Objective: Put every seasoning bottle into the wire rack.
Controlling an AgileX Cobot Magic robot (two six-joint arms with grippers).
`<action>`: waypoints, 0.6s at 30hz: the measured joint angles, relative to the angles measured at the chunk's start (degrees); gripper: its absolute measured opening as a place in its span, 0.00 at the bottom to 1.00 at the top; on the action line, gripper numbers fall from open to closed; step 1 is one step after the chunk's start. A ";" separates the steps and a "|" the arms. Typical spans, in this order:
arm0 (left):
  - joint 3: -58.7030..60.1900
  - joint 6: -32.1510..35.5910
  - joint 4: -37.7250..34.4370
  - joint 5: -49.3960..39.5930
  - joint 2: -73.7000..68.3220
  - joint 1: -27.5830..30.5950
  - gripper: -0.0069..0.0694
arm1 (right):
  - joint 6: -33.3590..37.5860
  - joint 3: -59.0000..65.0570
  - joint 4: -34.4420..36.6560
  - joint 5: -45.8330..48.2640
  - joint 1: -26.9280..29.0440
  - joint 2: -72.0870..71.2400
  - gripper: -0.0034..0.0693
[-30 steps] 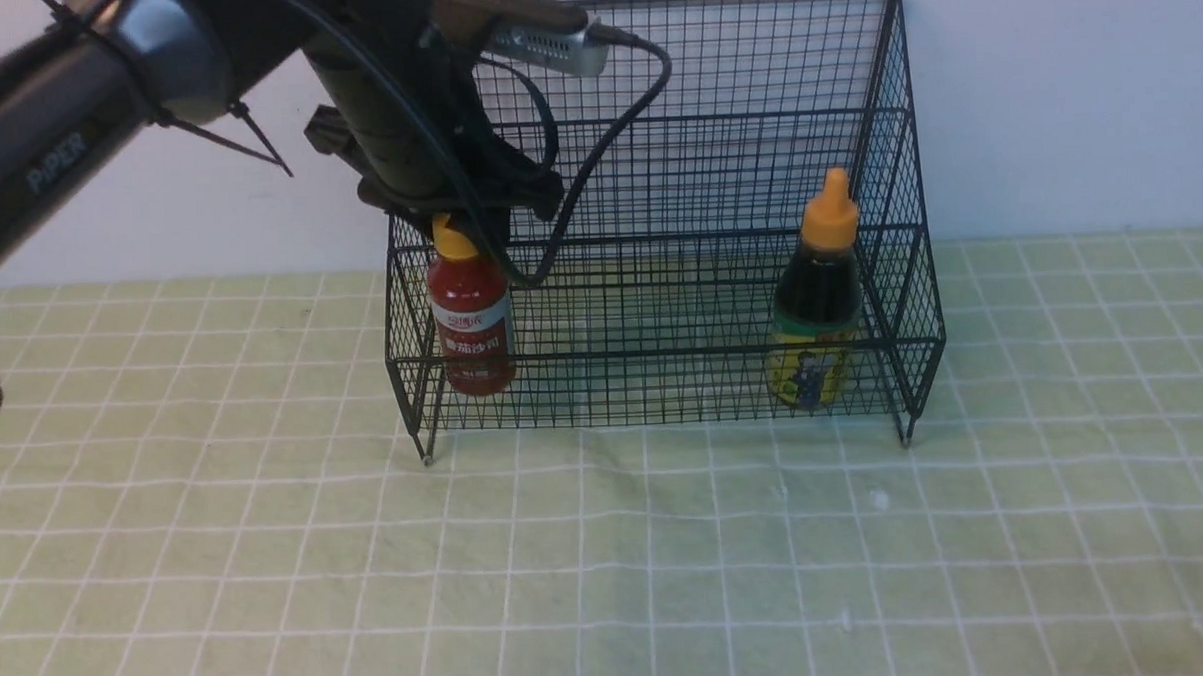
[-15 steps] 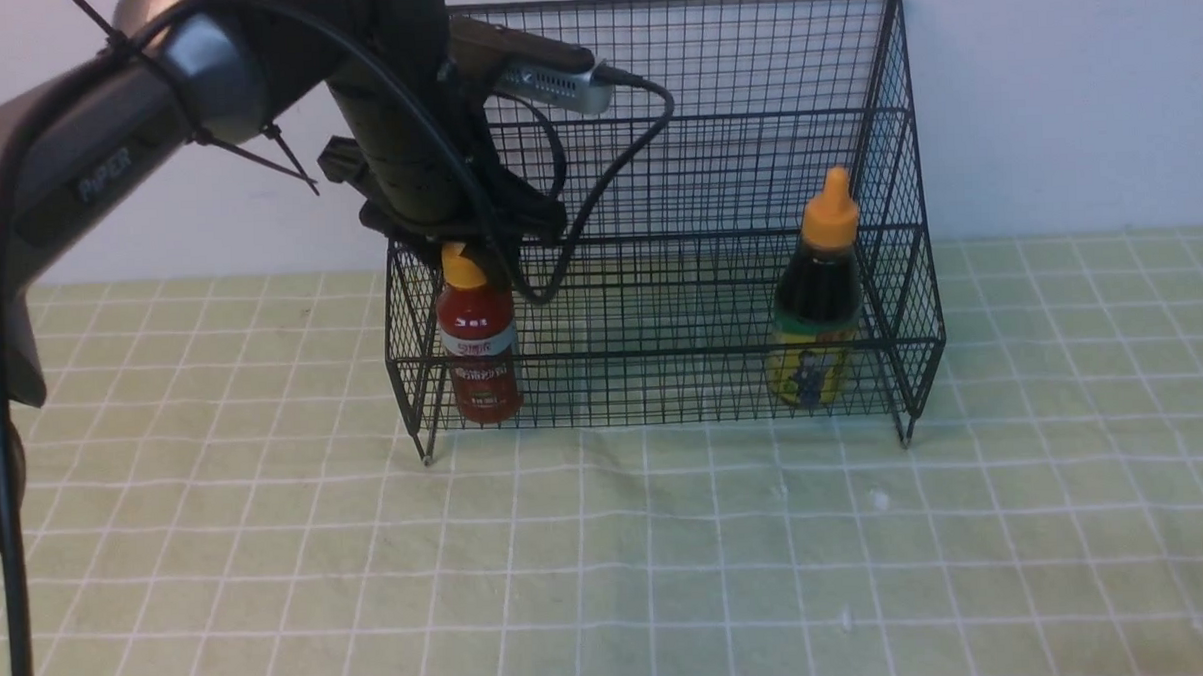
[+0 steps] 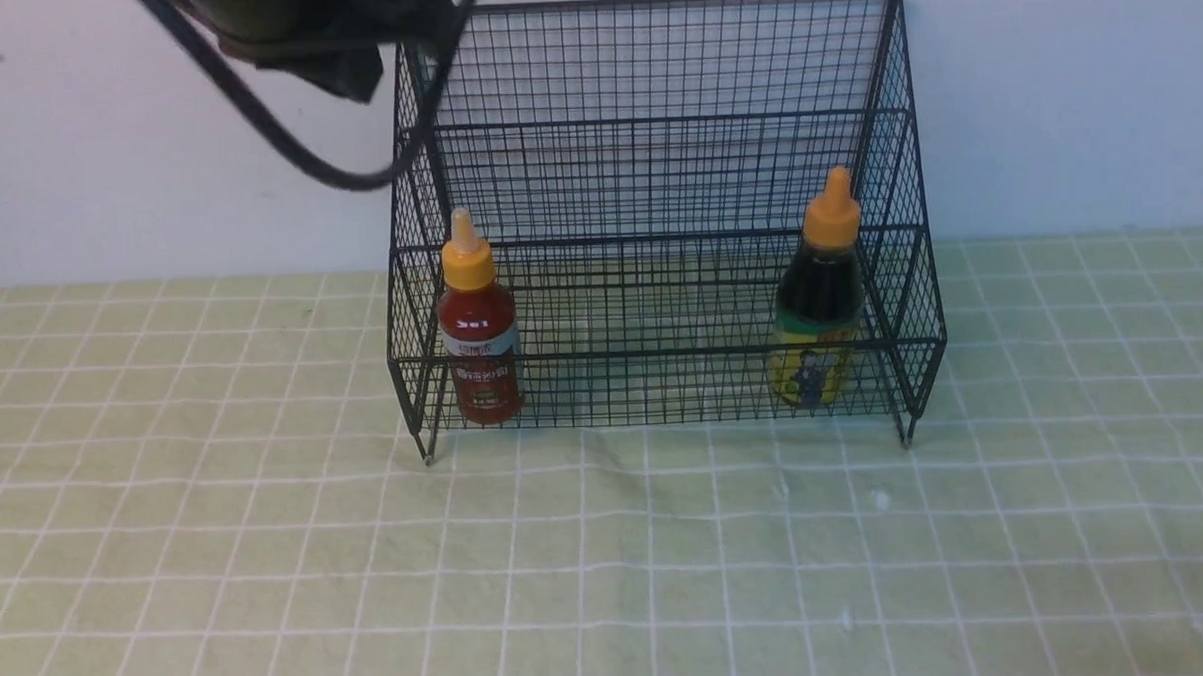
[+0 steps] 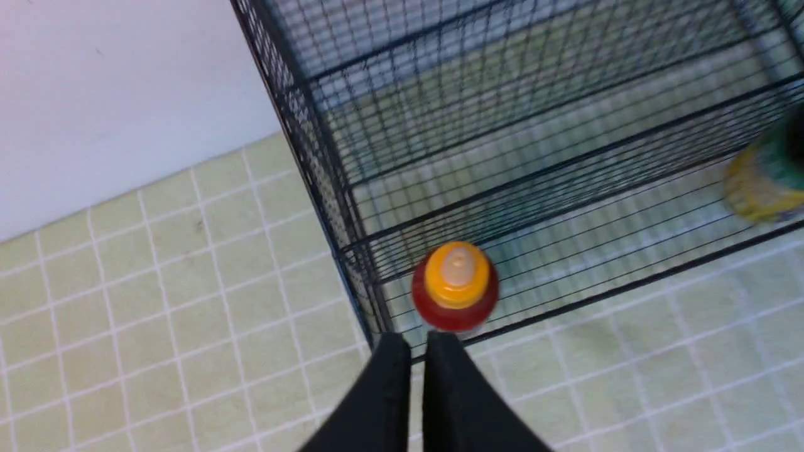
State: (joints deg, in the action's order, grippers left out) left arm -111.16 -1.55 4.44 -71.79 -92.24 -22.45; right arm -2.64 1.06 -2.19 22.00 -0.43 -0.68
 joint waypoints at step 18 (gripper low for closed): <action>42.82 -0.70 -2.55 16.58 47.52 0.00 0.08 | 0.00 0.00 0.00 0.00 0.00 0.00 0.03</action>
State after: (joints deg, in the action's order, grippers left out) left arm -68.34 -2.25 1.89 -55.21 -44.72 -22.45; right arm -2.64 1.06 -2.19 22.00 -0.43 -0.68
